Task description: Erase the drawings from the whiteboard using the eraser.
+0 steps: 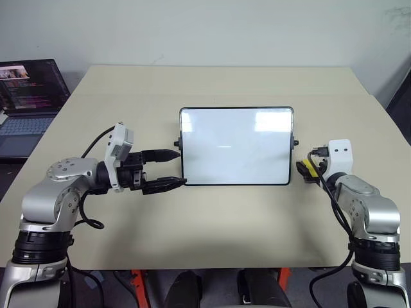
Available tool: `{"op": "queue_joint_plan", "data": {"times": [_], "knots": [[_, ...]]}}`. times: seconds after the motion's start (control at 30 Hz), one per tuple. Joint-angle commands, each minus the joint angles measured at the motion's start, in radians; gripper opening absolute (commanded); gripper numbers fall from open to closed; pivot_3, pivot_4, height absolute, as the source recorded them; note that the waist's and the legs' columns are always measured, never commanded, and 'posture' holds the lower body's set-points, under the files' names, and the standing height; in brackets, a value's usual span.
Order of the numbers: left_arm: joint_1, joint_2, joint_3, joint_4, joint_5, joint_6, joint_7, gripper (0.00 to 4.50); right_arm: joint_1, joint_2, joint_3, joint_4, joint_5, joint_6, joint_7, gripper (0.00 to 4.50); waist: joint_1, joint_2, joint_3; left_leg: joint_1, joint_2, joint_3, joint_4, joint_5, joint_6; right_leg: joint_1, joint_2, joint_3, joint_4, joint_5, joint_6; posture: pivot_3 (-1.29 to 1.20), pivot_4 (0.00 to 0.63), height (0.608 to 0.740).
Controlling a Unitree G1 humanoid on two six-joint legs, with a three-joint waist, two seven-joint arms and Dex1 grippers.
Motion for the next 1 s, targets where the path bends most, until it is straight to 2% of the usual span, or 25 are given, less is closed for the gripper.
{"op": "queue_joint_plan", "data": {"times": [0.03,0.17,0.27,0.37,0.43,0.67,0.7,0.8,0.93,1.0], "knots": [[0.033,0.007,0.052,-0.062,-0.032,0.002,0.021,4.50,0.003,-0.016,-0.058,-0.100,0.014,0.034,-0.018,4.48,0.000,0.000,0.000,0.000,0.000,0.000,0.000,0.000,0.000,0.000,0.000,0.000,0.000,0.000,0.000,0.00,0.150,0.740],[0.098,-0.022,0.074,-0.156,-0.069,0.029,0.092,4.50,0.029,-0.024,-0.111,-0.171,0.029,0.079,-0.021,4.48,0.001,0.000,0.000,0.000,0.000,-0.001,0.000,0.000,0.000,0.000,0.000,0.000,0.000,0.000,0.000,0.00,0.150,0.740],[0.166,-0.088,0.108,-0.257,-0.102,0.036,0.206,4.50,0.061,0.005,-0.146,-0.277,0.039,0.114,-0.044,4.48,0.003,0.000,0.000,0.000,0.000,0.000,0.000,0.000,0.000,0.001,0.000,0.000,-0.001,0.000,0.000,0.00,0.150,0.740],[0.207,-0.196,0.092,-0.351,-0.084,0.021,0.374,4.50,0.104,0.036,-0.160,-0.347,0.061,0.083,-0.044,4.48,0.003,0.000,-0.001,0.000,0.000,-0.001,0.000,0.000,0.000,0.001,-0.001,0.000,-0.001,0.000,0.000,0.00,0.150,0.740],[0.253,-0.295,0.077,-0.398,-0.053,0.004,0.507,4.50,0.174,0.048,-0.120,-0.399,0.059,0.006,-0.022,4.48,0.004,0.001,-0.002,0.001,0.000,-0.001,0.000,0.000,0.000,0.002,0.000,0.000,-0.001,0.000,0.000,0.00,0.150,0.740],[0.483,-0.557,-0.093,-0.490,0.274,-0.115,0.919,4.50,0.495,0.153,-0.076,-0.454,0.066,-0.357,0.059,4.48,0.004,0.003,-0.005,0.002,0.000,0.000,0.000,0.000,0.000,0.003,0.000,0.001,-0.001,0.000,0.001,0.00,0.150,0.740],[0.523,-0.594,-0.112,-0.501,0.282,-0.130,0.947,4.50,0.537,0.165,-0.072,-0.451,0.060,-0.397,0.064,4.48,0.004,0.003,-0.005,0.003,0.000,0.000,0.000,0.000,0.000,0.004,0.000,0.001,-0.001,0.000,0.001,0.00,0.150,0.740],[0.627,-0.651,-0.167,-0.532,0.386,-0.163,1.053,4.50,0.629,0.192,-0.081,-0.454,0.050,-0.492,0.059,4.48,0.003,0.003,-0.006,0.005,0.000,0.001,0.000,0.000,0.000,0.005,0.000,0.002,-0.001,0.000,0.001,0.00,0.150,0.740],[0.752,-0.720,-0.138,-0.534,0.446,-0.231,1.150,4.50,0.740,0.255,-0.060,-0.501,0.076,-0.565,0.051,4.48,0.003,0.005,-0.006,0.018,0.001,0.000,-0.003,0.000,0.000,0.020,0.000,0.001,-0.004,-0.004,0.005,0.00,0.150,0.740],[0.786,-0.734,-0.131,-0.539,0.474,-0.243,1.183,4.50,0.779,0.276,-0.052,-0.527,0.083,-0.582,0.044,4.48,0.004,0.007,-0.008,0.018,0.002,-0.001,-0.004,0.000,0.000,0.023,0.001,0.000,-0.009,-0.006,0.006,0.00,0.150,0.740]]}}
